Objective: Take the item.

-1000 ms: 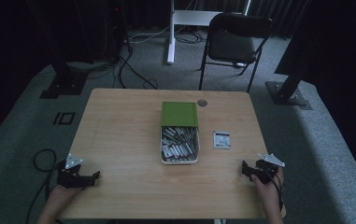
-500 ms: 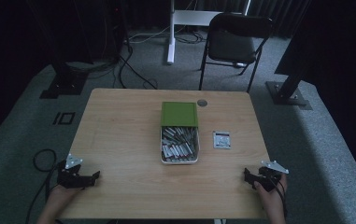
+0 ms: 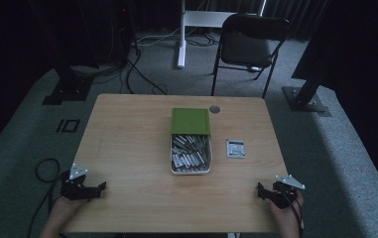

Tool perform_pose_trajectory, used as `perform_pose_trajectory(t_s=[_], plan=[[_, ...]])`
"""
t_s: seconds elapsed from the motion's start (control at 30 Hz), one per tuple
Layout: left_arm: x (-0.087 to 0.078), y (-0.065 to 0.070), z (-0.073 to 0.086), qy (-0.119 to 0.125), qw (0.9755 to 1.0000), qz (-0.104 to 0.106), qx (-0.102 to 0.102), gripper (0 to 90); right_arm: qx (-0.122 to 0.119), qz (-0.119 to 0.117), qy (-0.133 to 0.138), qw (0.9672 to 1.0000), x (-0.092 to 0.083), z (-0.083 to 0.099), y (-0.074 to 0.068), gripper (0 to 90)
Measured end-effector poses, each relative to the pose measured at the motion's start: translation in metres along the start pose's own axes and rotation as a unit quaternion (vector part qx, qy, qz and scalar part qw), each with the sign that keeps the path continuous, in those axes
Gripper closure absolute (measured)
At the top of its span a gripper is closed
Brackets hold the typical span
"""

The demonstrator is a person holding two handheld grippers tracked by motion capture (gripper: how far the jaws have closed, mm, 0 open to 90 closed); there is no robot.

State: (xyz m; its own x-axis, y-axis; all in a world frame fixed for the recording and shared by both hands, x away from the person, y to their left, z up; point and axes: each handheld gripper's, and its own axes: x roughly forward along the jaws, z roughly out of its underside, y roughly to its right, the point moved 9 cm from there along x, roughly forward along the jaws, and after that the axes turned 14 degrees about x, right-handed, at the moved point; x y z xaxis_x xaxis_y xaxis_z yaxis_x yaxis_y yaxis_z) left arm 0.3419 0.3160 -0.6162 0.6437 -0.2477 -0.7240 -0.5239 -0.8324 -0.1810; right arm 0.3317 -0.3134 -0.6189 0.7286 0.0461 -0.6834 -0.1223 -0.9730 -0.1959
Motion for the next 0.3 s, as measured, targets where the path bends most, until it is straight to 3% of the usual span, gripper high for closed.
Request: perform_pose_trajectory(t_s=[0.3], plan=[[0.0, 0.0, 0.0, 0.0, 1.0, 0.0, 0.0, 1.4, 0.004, 0.006, 0.001, 1.0, 0.0001, 0.001, -0.0025, 12.6]])
